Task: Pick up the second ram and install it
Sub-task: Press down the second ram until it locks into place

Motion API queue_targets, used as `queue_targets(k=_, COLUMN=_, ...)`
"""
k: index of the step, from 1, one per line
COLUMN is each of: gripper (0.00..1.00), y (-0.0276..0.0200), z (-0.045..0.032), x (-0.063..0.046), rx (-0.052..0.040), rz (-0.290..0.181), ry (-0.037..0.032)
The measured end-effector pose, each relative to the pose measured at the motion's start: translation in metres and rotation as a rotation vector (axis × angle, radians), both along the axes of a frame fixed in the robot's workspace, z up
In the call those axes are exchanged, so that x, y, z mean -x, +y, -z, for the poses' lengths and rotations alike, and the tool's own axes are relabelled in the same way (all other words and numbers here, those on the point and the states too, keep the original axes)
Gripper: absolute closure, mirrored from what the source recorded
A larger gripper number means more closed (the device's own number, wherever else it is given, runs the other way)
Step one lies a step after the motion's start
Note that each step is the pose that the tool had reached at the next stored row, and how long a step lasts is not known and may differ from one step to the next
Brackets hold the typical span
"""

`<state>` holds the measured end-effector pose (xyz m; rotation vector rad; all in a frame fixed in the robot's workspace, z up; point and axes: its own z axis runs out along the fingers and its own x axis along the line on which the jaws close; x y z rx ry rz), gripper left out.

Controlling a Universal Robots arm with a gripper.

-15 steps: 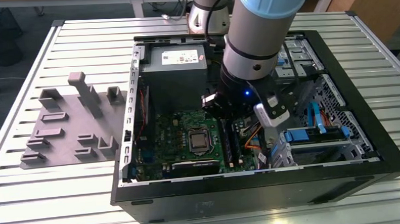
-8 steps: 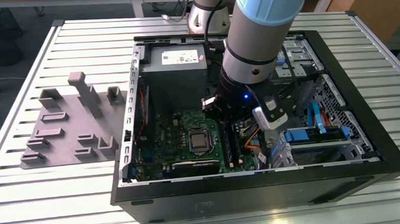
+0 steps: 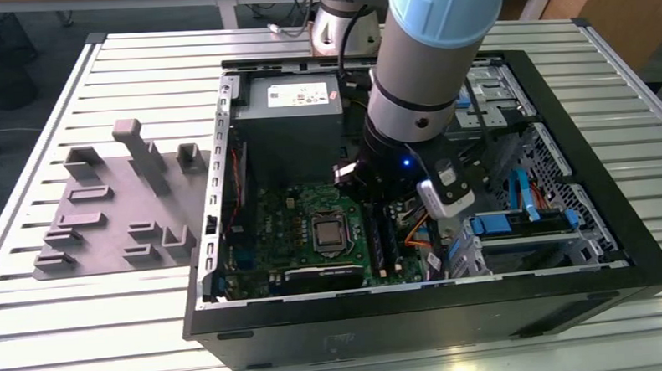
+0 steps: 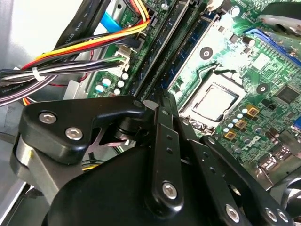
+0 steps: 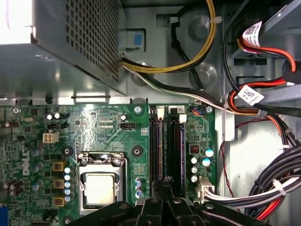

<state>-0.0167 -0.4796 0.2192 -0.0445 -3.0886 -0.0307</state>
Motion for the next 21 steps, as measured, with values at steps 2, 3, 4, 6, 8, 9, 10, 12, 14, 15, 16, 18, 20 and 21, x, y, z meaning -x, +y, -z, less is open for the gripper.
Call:
queue_targets(k=2, gripper=0.89, y=0.0002, z=0.0026, x=0.0, rx=-0.0011, rz=0.0, ry=-0.0003)
queue_targets(k=3, gripper=0.89, y=0.0001, z=0.0031, x=0.0, rx=-0.0006, rz=0.0, ry=-0.0002)
queue_targets(k=4, gripper=0.89, y=0.0, z=0.0034, x=0.0, rx=-0.0004, rz=0.0, ry=0.0)
queue_targets(k=6, gripper=0.89, y=0.0001, z=0.0035, x=0.0, rx=-0.0004, rz=0.0, ry=-0.0001)
queue_targets(k=8, gripper=0.89, y=0.0003, z=0.002, x=0.0, rx=-0.0026, rz=0.0, ry=-0.0009)
queue_targets(k=9, gripper=0.89, y=0.0005, z=0.0003, x=0.0, rx=-0.0044, rz=0.0, ry=-0.0014)
queue_targets(k=10, gripper=0.89, y=0.0004, z=-0.0031, x=0.0, rx=-0.0025, rz=0.0, ry=-0.0008)
queue_targets(k=12, gripper=0.89, y=0.0002, z=-0.0094, x=0.0, rx=-0.0015, rz=0.0, ry=-0.0004)
queue_targets(k=14, gripper=0.89, y=0.0001, z=-0.0139, x=0.0, rx=-0.0011, rz=0.0, ry=-0.0003)
queue_targets(k=15, gripper=0.89, y=0.0002, z=-0.0145, x=0.0, rx=-0.0012, rz=0.0, ry=-0.0003)
queue_targets(k=16, gripper=0.89, y=0.0002, z=-0.0145, x=0.0, rx=-0.0013, rz=0.0, ry=-0.0003)
queue_targets(k=18, gripper=0.89, y=0.0002, z=-0.0146, x=0.0, rx=-0.0014, rz=0.0, ry=-0.0004)
queue_targets(k=20, gripper=0.89, y=0.0002, z=-0.0147, x=0.0, rx=-0.0012, rz=0.0, ry=-0.0003)
queue_targets(k=21, gripper=0.89, y=0.0001, z=-0.0149, x=0.0, rx=-0.0011, rz=0.0, ry=-0.0003)
